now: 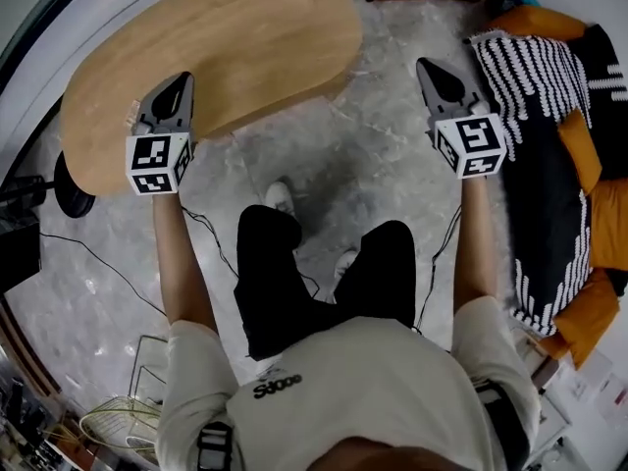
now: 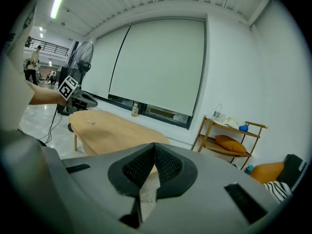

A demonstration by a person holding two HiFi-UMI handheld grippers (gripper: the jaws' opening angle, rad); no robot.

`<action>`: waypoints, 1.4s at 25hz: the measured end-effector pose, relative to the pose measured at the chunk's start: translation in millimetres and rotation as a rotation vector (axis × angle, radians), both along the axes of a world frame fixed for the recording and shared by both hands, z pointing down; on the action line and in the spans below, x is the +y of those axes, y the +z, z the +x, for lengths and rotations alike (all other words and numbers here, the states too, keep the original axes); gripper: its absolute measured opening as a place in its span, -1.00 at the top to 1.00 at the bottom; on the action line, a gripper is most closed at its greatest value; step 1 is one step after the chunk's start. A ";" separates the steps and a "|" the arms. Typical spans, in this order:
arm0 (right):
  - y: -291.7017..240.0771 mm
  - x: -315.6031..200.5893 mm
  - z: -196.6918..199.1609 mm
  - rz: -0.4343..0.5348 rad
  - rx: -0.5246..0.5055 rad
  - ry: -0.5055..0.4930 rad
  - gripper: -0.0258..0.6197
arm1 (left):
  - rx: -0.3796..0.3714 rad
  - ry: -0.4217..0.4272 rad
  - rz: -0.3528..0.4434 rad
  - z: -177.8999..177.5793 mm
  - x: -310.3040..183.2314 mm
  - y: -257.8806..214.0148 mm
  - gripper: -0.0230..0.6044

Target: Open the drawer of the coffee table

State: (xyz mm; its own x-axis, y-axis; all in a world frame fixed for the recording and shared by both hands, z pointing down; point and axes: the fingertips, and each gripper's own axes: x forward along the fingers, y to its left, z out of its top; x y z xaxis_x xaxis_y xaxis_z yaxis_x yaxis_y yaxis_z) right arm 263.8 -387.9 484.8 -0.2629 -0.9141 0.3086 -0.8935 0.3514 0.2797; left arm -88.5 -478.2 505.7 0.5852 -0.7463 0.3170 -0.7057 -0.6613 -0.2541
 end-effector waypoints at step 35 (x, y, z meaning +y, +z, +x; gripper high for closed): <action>217.9 6.3 -19.1 0.030 -0.029 -0.096 0.90 | 0.117 -0.156 -0.031 -53.5 80.4 238.3 0.87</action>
State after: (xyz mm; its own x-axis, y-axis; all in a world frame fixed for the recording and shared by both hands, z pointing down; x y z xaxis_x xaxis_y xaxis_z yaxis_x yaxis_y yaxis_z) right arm 244.7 -381.6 702.7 -0.3584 -0.8928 0.2727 -0.8637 0.4280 0.2662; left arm -142.0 -397.8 744.0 0.4976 -0.8215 0.2783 -0.8236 -0.5482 -0.1455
